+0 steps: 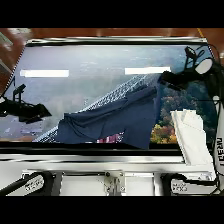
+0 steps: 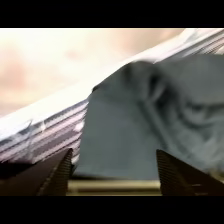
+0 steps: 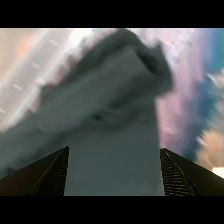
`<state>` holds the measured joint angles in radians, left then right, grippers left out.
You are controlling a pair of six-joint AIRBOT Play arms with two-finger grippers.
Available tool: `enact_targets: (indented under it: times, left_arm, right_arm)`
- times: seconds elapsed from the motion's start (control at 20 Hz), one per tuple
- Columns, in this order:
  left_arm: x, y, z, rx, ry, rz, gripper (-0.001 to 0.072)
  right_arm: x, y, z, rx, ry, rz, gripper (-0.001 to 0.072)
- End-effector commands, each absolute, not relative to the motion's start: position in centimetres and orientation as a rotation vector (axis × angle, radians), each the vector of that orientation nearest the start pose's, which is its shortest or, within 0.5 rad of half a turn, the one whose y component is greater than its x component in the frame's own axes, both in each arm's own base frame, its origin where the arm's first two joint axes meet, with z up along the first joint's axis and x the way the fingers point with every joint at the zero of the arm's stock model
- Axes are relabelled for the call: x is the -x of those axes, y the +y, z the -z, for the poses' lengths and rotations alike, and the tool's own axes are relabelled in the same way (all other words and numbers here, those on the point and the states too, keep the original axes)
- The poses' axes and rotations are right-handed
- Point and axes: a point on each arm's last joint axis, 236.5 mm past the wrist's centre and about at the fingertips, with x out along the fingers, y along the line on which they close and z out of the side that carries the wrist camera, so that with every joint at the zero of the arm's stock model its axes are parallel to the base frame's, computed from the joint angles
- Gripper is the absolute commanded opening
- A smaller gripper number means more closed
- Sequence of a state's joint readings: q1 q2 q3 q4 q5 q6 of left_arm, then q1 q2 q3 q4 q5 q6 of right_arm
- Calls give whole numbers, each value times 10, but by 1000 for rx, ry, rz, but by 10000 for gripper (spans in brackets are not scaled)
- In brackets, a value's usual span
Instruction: Fold the shirts.
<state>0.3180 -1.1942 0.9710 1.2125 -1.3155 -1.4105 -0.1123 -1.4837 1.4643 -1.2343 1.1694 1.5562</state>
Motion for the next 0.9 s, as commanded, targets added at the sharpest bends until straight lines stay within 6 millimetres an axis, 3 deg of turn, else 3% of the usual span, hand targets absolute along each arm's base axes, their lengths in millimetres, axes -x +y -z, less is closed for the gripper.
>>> enact_targets:
  times: [0.0, 0.15, 0.25, 0.5, 0.75, 0.8, 0.85]
  left_arm:
    - [-238, 27, 38, 532, 1657, 79, 704]
    - [-220, -7, 75, 682, 1665, 116, 704]
    - [-218, -22, 92, 760, 1638, 110, 704]
    - [-217, -27, 115, 784, 1607, 65, 704]
    - [-246, -25, 120, 780, 1493, 22, 697]
    - [-250, -26, 121, 792, 1483, 20, 650]
    - [-250, -27, 122, 795, 1484, 21, 491]
  right_arm:
    - [-388, -16, -22, -362, 1432, -93, 669]
    - [-348, 13, 8, -529, 1560, -224, 669]
    - [-337, 27, 28, -582, 1583, -256, 669]
    - [-333, 34, 47, -634, 1575, -247, 669]
    - [-334, 35, 46, -646, 1575, -245, 669]
    - [-335, 37, 45, -655, 1571, -250, 669]
    - [-336, 39, 44, -664, 1565, -253, 669]
